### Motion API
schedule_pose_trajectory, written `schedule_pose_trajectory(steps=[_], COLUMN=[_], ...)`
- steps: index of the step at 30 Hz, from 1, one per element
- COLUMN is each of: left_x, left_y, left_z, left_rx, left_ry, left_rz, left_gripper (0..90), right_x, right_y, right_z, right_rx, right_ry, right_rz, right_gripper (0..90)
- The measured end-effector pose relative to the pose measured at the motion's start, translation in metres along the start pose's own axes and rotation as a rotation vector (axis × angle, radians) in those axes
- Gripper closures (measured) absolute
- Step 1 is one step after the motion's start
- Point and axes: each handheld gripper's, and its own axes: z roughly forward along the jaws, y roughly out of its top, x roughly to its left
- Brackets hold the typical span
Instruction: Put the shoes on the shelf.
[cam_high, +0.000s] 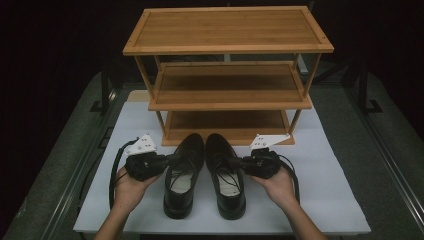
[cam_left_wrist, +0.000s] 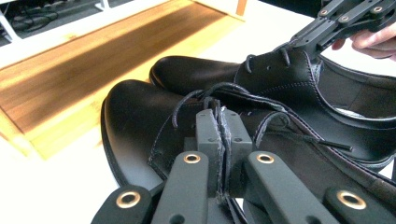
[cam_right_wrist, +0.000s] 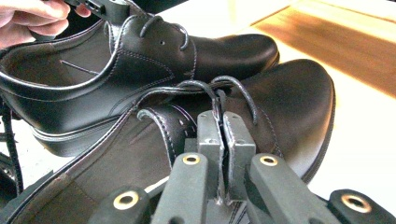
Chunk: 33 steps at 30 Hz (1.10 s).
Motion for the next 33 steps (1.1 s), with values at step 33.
schedule_pose_trajectory(steps=[33], left_x=[0.027], left_y=[0.052], left_z=[0.072], left_rx=[-0.079], left_ry=[0.082], left_rz=[-0.012], left_gripper=[88.7], right_x=[-0.068], right_y=[0.024], right_z=[-0.025], right_rx=[-0.096], right_ry=[-0.189], right_rz=[0.064], right_gripper=[87.1])
